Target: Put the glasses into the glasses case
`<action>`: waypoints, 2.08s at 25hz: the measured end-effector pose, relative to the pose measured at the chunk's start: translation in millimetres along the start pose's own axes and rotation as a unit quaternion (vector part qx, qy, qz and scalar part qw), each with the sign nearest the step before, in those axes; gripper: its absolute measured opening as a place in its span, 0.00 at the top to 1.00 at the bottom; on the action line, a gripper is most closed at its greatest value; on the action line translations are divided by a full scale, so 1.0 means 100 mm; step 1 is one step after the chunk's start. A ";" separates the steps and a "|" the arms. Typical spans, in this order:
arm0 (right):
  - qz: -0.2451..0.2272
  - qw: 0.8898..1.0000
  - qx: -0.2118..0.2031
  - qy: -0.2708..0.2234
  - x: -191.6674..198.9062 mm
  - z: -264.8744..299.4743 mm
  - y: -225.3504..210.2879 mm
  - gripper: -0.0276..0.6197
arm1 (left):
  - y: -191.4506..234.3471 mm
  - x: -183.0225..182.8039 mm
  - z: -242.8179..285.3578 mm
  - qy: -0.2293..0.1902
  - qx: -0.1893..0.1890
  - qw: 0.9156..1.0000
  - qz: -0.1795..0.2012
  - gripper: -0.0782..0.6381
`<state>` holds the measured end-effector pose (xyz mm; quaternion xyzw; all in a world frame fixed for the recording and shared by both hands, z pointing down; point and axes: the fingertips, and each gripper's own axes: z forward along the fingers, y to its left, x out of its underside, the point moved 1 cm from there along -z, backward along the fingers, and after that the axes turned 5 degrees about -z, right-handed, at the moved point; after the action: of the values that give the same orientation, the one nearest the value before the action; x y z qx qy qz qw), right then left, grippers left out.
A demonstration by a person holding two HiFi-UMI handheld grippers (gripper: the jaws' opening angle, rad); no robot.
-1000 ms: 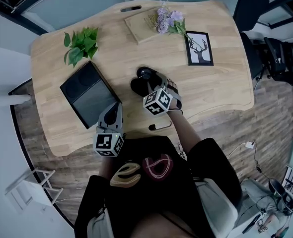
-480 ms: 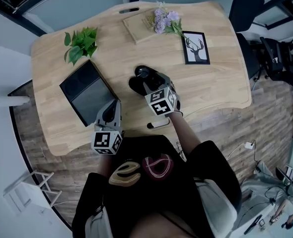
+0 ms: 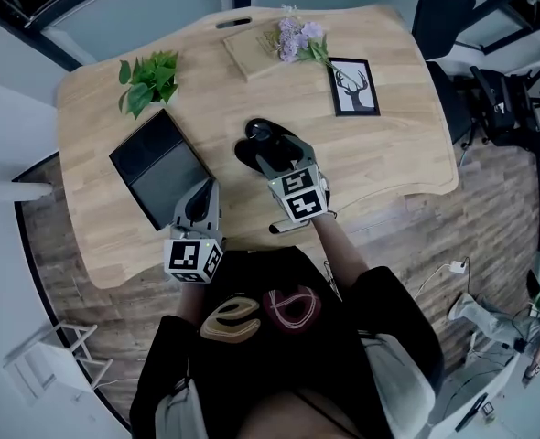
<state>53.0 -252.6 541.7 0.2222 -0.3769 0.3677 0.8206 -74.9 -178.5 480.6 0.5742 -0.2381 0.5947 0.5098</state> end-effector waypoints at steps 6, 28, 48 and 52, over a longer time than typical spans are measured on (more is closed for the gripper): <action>0.023 0.999 0.006 -0.042 -0.19 -0.23 0.07 0.56 | 0.00 -0.07 -0.09 -0.016 0.003 1.000 0.001 0.87; 0.075 0.990 0.031 -0.112 -0.24 -0.89 0.36 0.56 | -0.32 -0.12 -0.11 -0.031 0.057 0.998 -0.005 0.87; 0.090 0.986 0.057 -0.132 -0.11 -1.08 0.22 0.87 | -0.64 -0.12 -0.03 -0.020 0.082 0.996 0.014 0.87; 0.087 0.984 0.065 -0.143 -0.12 -1.11 0.18 0.93 | -0.72 -0.13 0.00 -0.023 0.083 0.996 0.018 0.87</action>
<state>84.3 -174.9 465.8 0.2919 -0.4834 0.4262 0.7067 -14.4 -156.1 447.0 0.6241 -0.2096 0.6077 0.4440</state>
